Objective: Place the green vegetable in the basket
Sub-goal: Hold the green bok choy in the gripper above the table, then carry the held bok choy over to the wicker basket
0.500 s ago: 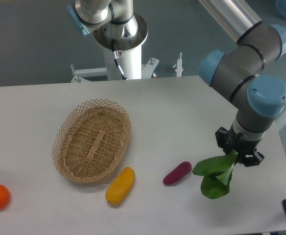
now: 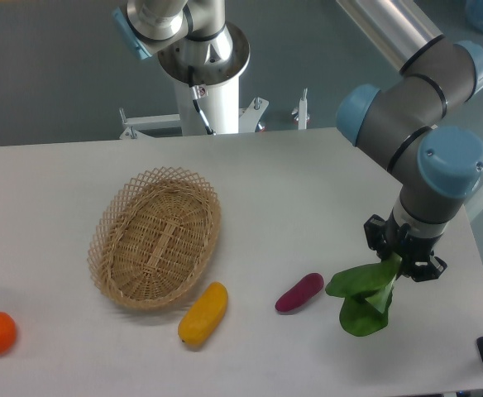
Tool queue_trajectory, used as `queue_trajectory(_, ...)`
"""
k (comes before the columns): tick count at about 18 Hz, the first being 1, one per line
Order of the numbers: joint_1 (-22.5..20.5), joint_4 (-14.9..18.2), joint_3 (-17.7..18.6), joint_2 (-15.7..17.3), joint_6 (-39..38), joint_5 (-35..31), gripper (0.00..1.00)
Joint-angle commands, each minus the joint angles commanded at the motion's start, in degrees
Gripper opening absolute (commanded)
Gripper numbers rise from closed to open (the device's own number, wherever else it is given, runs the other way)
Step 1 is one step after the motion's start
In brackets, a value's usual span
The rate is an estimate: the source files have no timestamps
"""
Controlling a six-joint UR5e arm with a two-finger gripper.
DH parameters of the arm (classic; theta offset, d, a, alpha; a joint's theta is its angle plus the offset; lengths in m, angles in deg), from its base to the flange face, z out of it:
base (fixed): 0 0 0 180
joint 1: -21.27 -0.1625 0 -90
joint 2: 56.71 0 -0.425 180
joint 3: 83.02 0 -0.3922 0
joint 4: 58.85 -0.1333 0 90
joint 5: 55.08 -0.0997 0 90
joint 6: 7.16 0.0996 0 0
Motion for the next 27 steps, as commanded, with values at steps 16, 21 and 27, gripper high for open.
queue_trajectory(16, 10.01, -0.44, 9.84, 7.9, -7.91, 3.6, 0.05)
queue_trajectory(21, 14.49, -0.53, 14.4, 11.16, -8.44, 3.6, 0.06)
queue_trajectory(27, 20.03, -5.35, 22.22, 13.8, -8.53, 3.51, 0.1)
